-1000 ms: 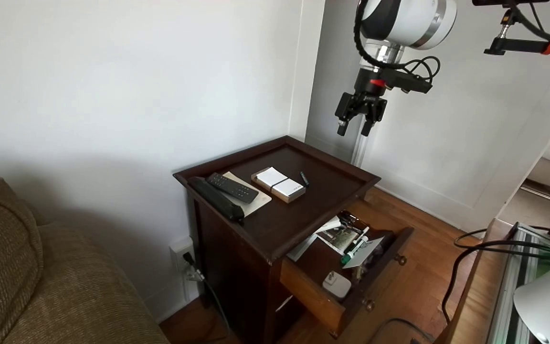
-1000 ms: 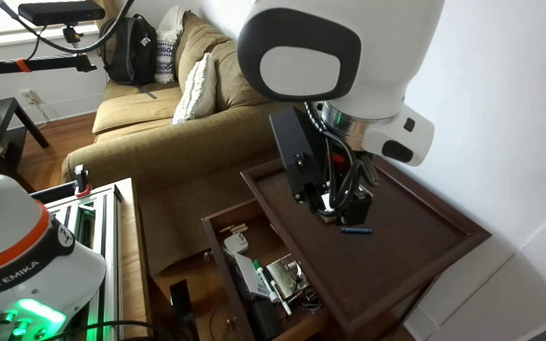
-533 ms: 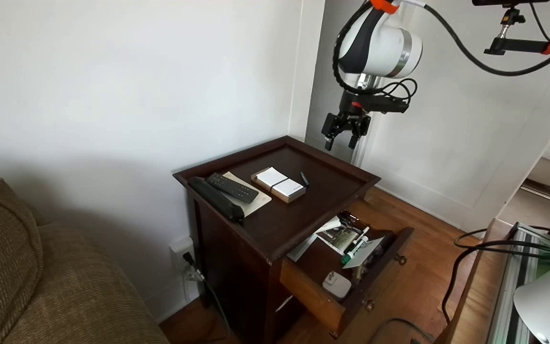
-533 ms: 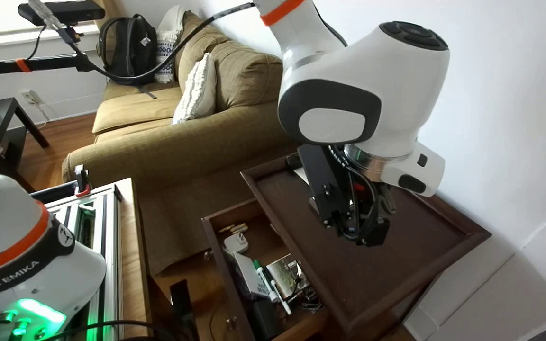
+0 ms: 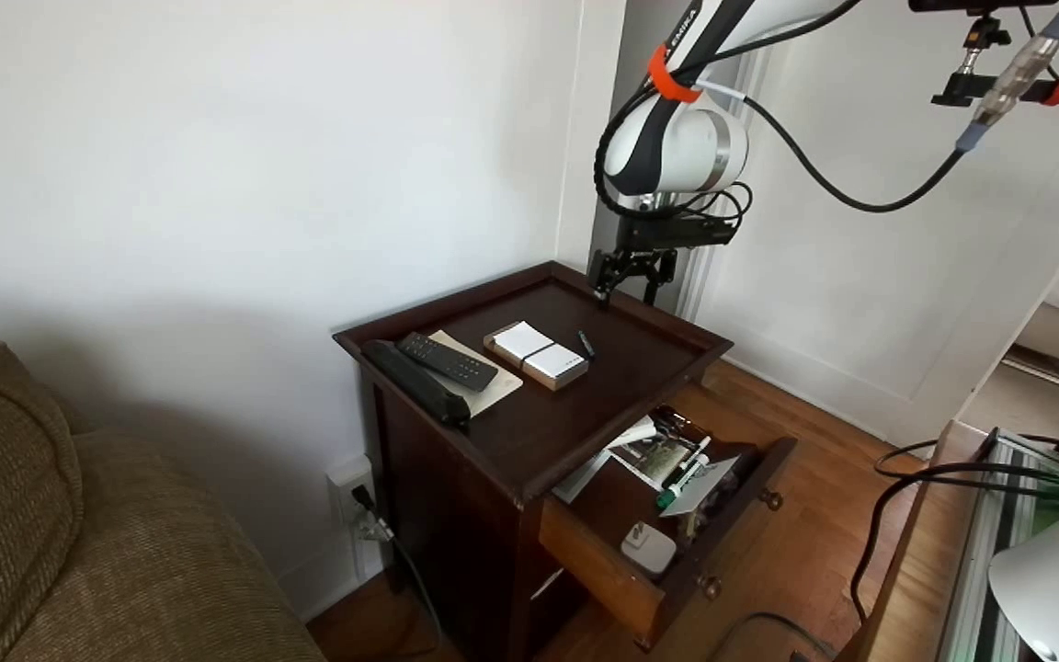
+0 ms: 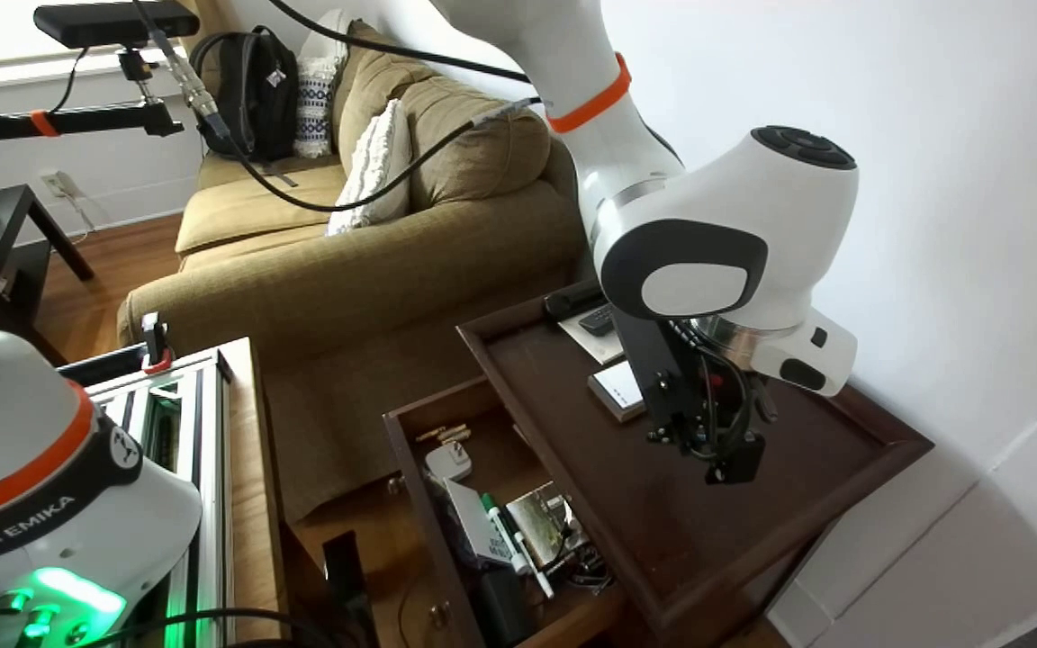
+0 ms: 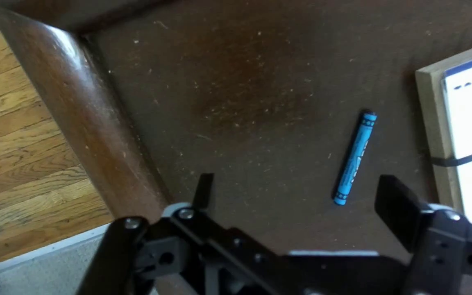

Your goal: Use the marker to write on the paper

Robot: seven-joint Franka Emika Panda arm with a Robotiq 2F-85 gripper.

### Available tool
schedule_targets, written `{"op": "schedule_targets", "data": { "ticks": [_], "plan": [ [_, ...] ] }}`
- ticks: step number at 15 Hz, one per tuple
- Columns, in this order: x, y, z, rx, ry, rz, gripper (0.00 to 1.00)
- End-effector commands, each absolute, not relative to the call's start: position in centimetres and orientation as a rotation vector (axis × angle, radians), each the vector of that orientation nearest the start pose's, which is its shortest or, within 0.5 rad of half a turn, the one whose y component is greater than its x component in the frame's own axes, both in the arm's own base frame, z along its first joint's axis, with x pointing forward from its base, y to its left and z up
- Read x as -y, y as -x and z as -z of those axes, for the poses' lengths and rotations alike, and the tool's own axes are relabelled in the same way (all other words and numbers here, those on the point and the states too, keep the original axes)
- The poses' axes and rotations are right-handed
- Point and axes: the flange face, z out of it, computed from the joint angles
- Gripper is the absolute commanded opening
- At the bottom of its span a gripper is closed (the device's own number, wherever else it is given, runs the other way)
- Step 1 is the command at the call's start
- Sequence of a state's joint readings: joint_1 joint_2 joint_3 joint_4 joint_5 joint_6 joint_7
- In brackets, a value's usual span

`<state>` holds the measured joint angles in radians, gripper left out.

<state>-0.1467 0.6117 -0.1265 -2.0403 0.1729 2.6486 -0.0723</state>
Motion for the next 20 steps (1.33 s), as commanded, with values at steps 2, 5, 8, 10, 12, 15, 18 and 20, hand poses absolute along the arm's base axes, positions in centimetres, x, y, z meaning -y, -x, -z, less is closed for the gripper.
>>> {"op": "schedule_targets", "data": {
  "ticks": [2, 5, 8, 10, 12, 15, 18, 20],
  "plan": [
    [15.7, -60.0, -11.4, -0.570, 3.099, -0.016, 1.00],
    [15.0, -61.0, -10.4, -0.601, 3.094, -0.035, 1.00],
    [14.5, -61.6, -9.6, -0.619, 3.080, -0.052, 0.74],
    [14.2, -61.8, -9.0, -0.624, 3.072, -0.062, 0.62],
    [13.9, -62.1, -8.7, -0.628, 3.060, -0.063, 0.88],
    [13.2, -62.4, -8.4, -0.617, 3.052, -0.075, 0.56],
    [12.9, -62.6, -8.1, -0.615, 3.049, -0.091, 0.48],
    [13.0, -62.5, -7.7, -0.607, 3.056, -0.099, 0.33]
  ]
}}
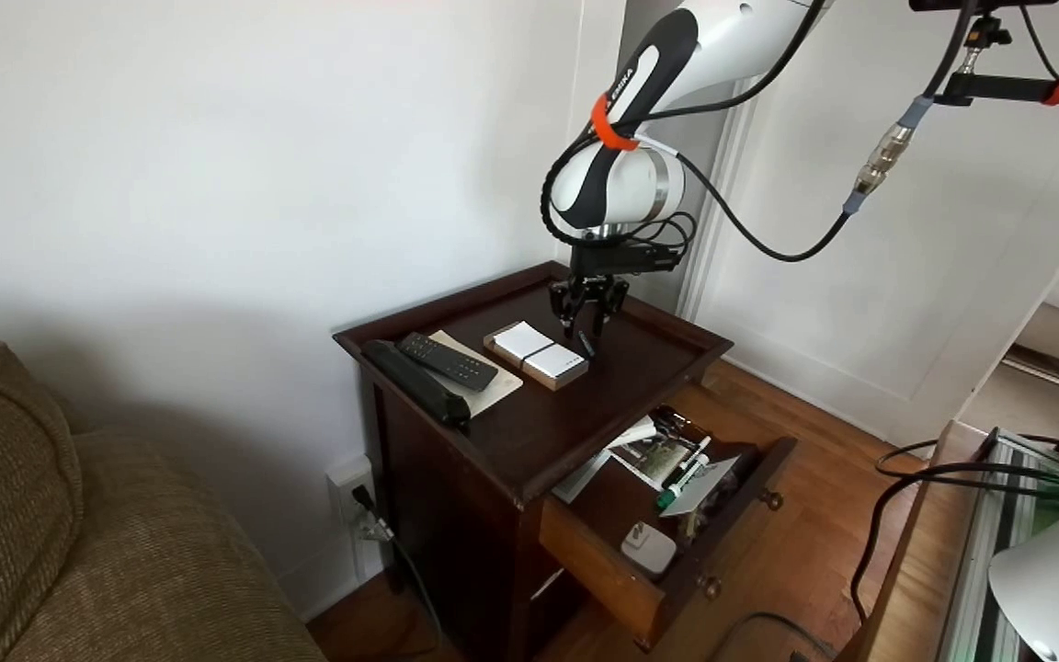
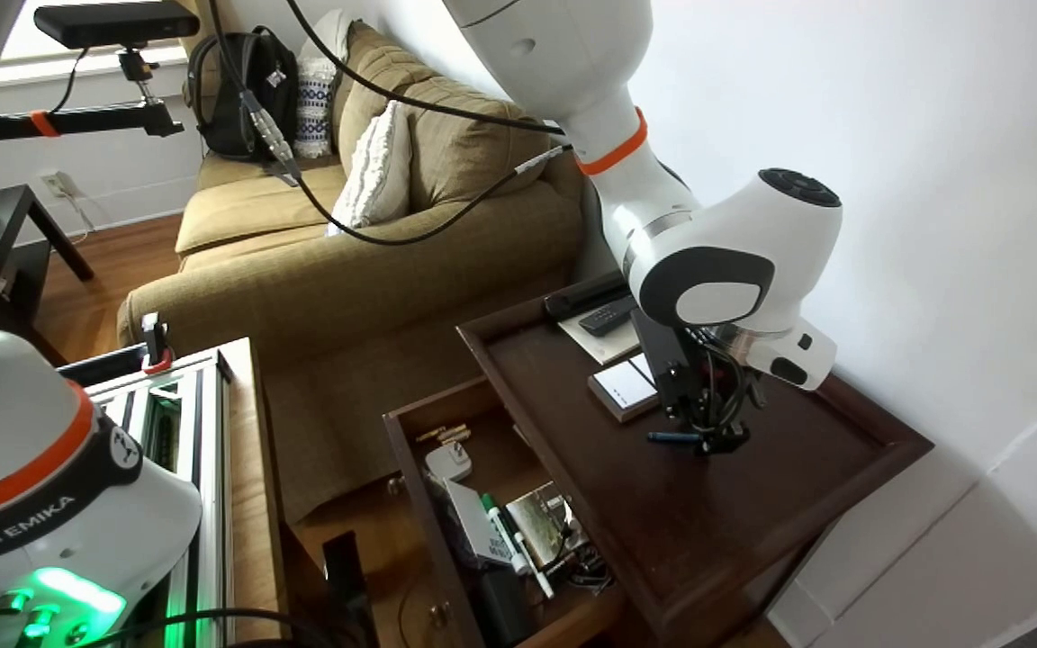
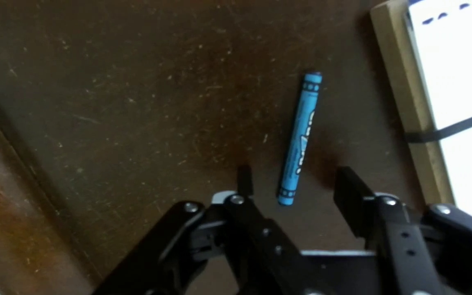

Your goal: Use the marker to write on the paper

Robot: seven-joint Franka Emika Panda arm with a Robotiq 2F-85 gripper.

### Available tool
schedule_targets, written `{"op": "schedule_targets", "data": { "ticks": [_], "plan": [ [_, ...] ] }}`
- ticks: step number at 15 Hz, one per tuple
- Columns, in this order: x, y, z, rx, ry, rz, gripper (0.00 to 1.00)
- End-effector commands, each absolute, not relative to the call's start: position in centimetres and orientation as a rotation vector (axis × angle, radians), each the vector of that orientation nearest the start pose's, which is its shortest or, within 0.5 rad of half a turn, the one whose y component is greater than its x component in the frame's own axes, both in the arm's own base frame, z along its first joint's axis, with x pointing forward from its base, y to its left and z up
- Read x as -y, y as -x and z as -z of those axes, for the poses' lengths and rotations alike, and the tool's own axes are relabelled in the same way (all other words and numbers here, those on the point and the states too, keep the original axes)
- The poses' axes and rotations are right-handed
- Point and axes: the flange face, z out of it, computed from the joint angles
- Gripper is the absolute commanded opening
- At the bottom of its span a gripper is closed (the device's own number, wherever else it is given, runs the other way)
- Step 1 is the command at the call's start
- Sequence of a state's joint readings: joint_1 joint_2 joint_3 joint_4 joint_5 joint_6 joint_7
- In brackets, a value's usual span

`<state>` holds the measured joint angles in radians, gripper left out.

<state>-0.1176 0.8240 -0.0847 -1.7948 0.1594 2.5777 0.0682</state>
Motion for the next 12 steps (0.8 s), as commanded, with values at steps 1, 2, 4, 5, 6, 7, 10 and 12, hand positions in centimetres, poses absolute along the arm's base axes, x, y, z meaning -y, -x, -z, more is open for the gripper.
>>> {"op": "schedule_targets", "data": {
  "ticks": [1, 2, 4, 5, 6, 7, 10, 12],
  "plan": [
    [13.0, -62.4, -7.5, -0.606, 3.059, -0.103, 0.24],
    [13.1, -62.3, -7.3, -0.607, 3.061, -0.110, 0.17],
    [13.7, -62.3, -7.2, -0.613, 3.063, -0.117, 0.03],
    [13.8, -62.3, -7.6, -0.619, 3.066, -0.111, 0.00],
    [14.0, -62.4, -7.8, -0.622, 3.067, -0.101, 0.00],
    [13.9, -62.6, -8.4, -0.621, 3.068, -0.086, 0.01],
    [13.1, -63.4, -11.1, -0.584, 3.076, 0.000, 0.03],
    [11.9, -64.1, -13.4, -0.533, 3.091, 0.092, 0.03]
  ]
}}
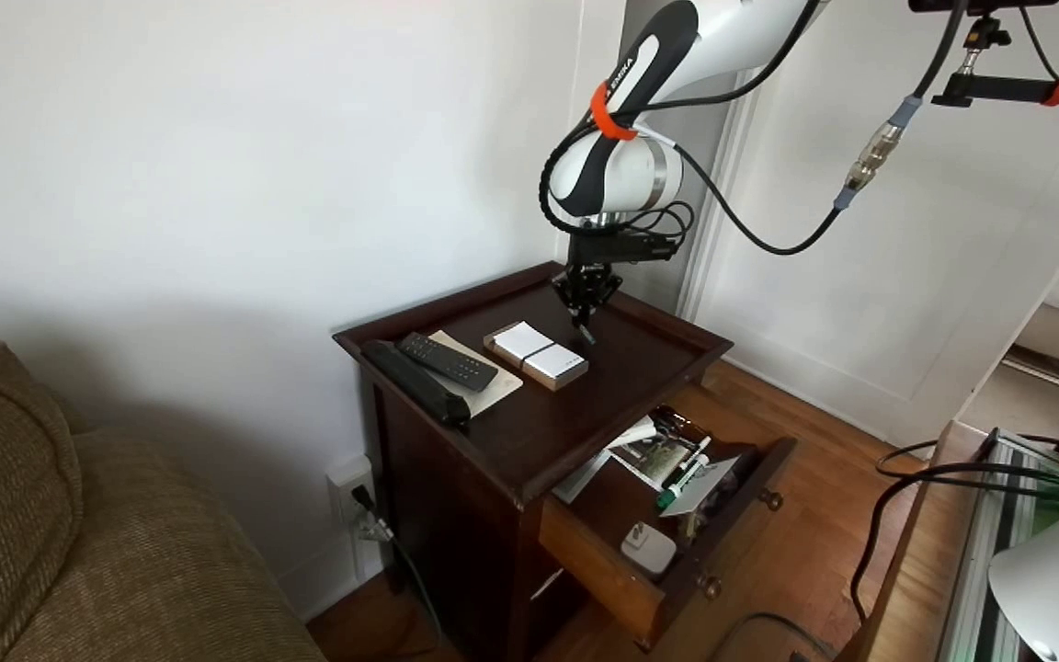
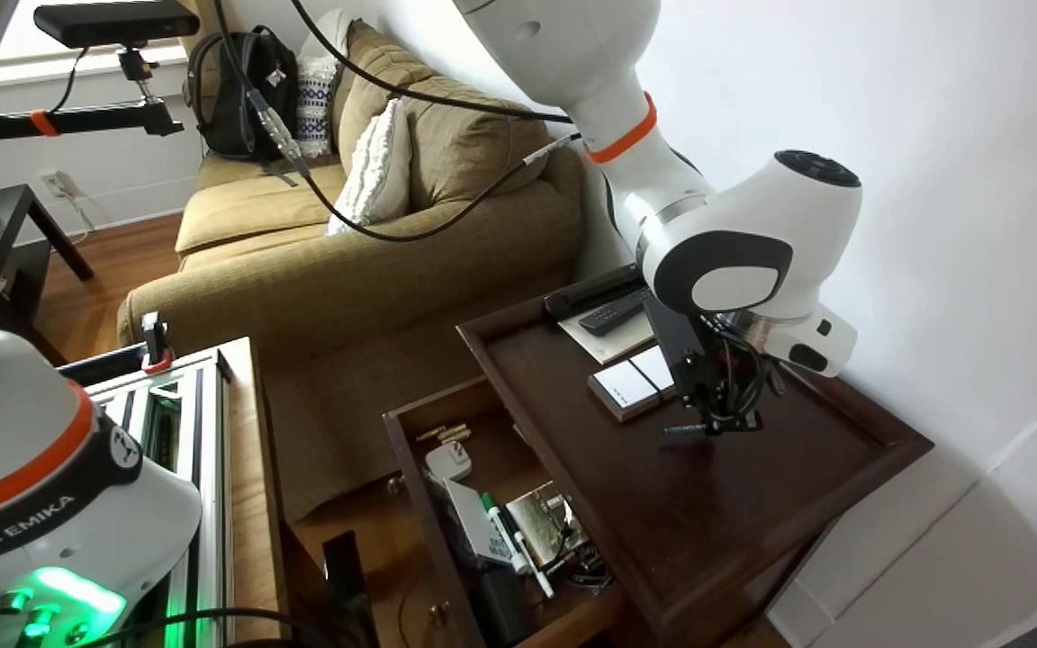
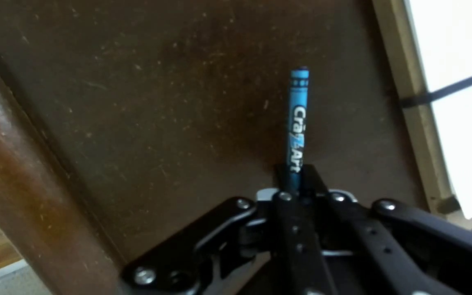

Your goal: Use the marker to write on the paper

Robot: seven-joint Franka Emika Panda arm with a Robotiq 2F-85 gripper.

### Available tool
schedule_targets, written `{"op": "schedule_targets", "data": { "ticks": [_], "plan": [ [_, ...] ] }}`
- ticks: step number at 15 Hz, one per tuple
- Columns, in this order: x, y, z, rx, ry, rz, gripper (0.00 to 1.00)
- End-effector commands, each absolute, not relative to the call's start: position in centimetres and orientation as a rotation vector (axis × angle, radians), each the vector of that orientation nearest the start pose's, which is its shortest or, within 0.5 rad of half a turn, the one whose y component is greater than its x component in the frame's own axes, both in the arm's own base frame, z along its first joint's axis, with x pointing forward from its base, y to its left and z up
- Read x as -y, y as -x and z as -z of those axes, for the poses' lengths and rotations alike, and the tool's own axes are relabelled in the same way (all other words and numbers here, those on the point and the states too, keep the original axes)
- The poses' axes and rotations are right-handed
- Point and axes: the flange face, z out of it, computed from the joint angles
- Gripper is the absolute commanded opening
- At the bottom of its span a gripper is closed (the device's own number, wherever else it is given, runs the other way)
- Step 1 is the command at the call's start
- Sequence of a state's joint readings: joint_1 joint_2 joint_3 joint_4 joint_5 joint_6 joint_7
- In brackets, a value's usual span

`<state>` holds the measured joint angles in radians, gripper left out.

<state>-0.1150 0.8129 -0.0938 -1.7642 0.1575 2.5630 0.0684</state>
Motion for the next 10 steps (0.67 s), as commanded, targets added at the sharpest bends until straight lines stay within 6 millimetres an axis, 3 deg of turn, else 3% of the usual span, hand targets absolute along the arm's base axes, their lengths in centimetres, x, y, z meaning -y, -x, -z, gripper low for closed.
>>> {"op": "schedule_targets", "data": {
  "ticks": [1, 5, 10],
  "plan": [
    [11.0, -64.5, -14.5, -0.508, 3.095, 0.142, 0.03],
    [7.2, -65.8, -17.2, -0.476, 3.076, 0.382, 0.03],
    [4.1, -65.0, -16.7, -0.518, 3.049, 0.492, 0.03]
  ]
}}
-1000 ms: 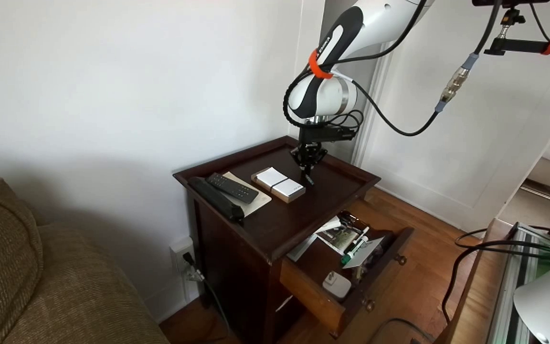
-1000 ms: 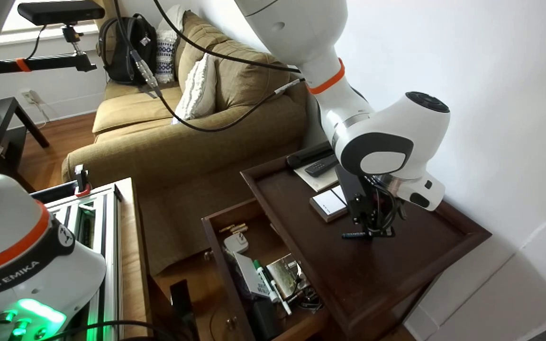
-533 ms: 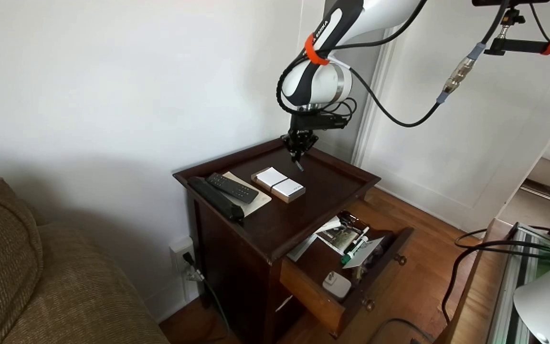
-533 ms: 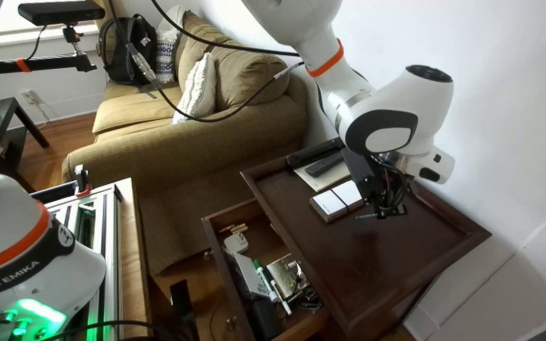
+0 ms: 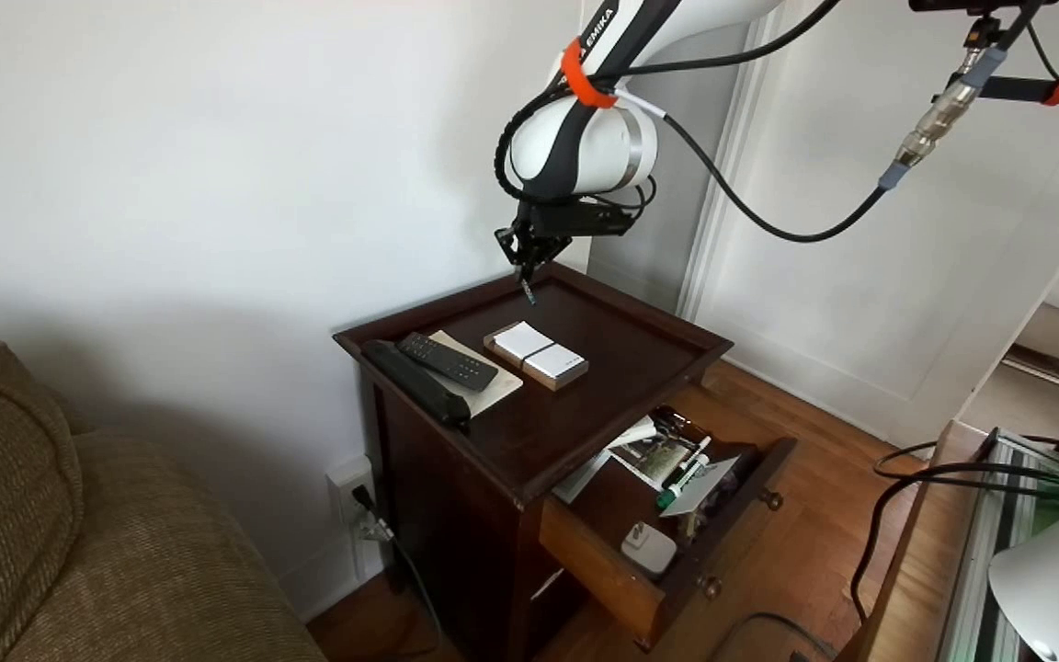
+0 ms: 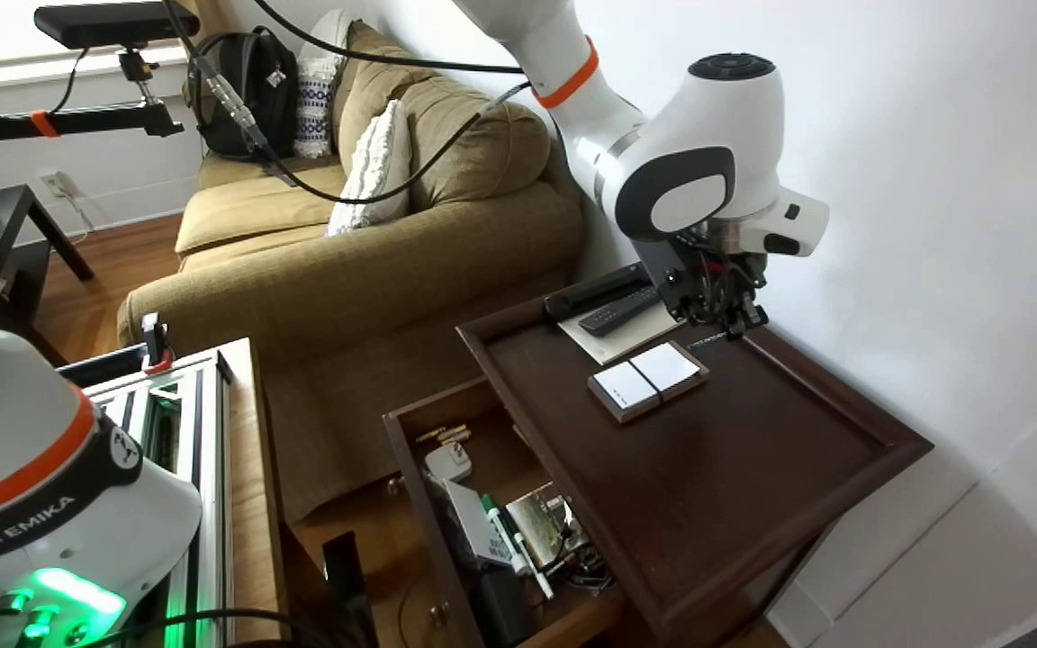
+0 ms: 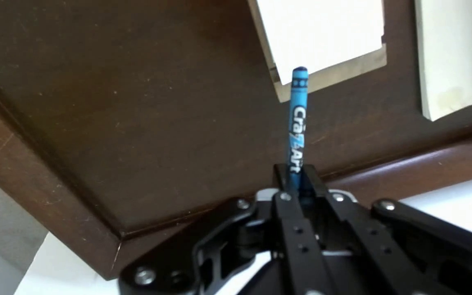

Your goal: Use the marker to write on the paper

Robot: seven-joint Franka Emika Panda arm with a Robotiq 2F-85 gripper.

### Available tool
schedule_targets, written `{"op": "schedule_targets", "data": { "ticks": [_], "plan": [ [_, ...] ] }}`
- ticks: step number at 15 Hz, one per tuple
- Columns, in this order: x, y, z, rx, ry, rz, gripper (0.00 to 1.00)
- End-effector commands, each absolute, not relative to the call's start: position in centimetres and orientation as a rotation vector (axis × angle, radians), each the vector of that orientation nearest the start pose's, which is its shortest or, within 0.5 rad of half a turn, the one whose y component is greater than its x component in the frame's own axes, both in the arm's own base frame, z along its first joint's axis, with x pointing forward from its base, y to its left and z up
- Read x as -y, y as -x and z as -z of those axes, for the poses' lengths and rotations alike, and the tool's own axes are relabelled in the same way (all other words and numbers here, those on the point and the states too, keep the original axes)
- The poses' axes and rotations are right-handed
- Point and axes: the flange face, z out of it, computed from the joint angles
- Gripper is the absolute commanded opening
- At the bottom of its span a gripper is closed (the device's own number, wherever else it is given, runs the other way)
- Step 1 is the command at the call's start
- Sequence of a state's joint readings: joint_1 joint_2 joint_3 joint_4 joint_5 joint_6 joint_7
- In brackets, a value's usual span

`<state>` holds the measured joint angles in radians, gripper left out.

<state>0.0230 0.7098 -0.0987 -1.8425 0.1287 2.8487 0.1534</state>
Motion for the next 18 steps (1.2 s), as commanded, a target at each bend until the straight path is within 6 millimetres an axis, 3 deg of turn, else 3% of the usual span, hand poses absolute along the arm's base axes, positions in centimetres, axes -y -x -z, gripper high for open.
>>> {"op": "schedule_targets", "data": {
  "ticks": [1, 2, 6, 7, 10, 14, 18],
  "plan": [
    [4.6, -66.1, -16.8, -0.491, 3.058, 0.480, 0.03],
    [4.2, -66.0, -16.6, -0.488, 3.057, 0.479, 0.10],
    [4.5, -66.2, -16.9, -0.494, 3.054, 0.489, 0.10],
    [4.2, -65.5, -16.4, -0.489, 3.068, 0.474, 0.03],
    [3.8, -64.5, -15.9, -0.508, 3.094, 0.496, 0.03],
    [4.2, -63.5, -16.4, -0.629, 3.122, 0.600, 0.03],
    [3.2, -63.4, -15.3, -0.740, 3.111, 0.648, 0.03]
  ]
}}
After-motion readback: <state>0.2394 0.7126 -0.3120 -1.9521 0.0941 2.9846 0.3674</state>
